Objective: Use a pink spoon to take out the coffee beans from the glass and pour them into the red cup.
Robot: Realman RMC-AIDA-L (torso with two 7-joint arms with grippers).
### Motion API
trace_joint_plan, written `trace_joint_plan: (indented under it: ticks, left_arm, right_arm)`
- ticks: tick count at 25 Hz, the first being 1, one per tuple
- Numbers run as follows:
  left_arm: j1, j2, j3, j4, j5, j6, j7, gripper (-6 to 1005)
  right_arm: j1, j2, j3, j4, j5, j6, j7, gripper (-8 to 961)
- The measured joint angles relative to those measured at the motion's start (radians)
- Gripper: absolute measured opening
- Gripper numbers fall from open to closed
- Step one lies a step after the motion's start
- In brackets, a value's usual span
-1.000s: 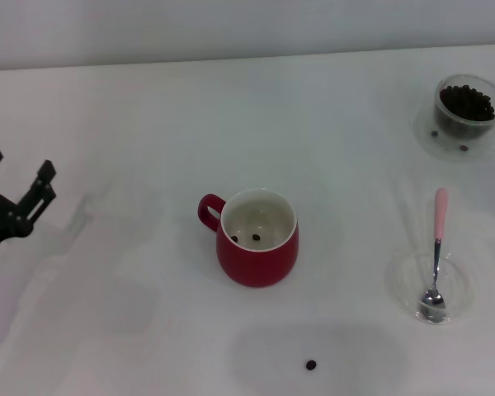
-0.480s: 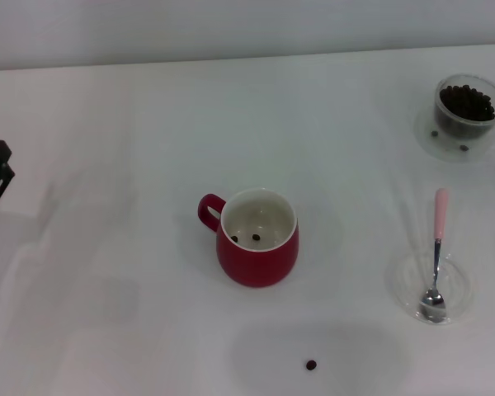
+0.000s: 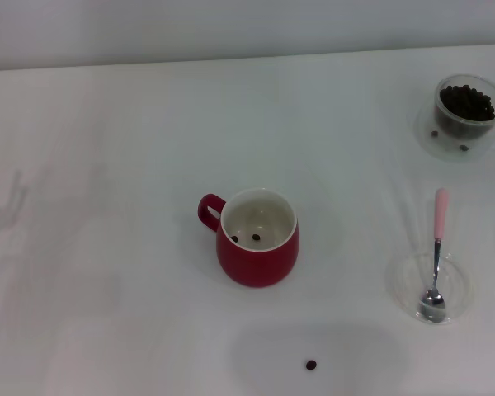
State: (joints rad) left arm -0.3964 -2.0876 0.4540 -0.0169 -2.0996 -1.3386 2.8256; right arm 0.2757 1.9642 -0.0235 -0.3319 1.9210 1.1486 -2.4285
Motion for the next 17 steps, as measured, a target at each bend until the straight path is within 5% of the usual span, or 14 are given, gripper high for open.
trace_joint_plan:
  ticks: [12, 17]
  left_arm:
    - [-0.062, -0.002, 0.004, -0.037, -0.071, 0.072, -0.001, 772]
    - [-0.056, -0.004, 0.009, -0.059, -0.059, 0.037, -0.001, 772]
  right_arm:
    - [0.010, -0.024, 0.032, -0.001, 0.100, 0.024, -0.132, 258]
    - [0.006, -0.009, 0.038, -0.001, 0.104, 0.062, -0.141, 258]
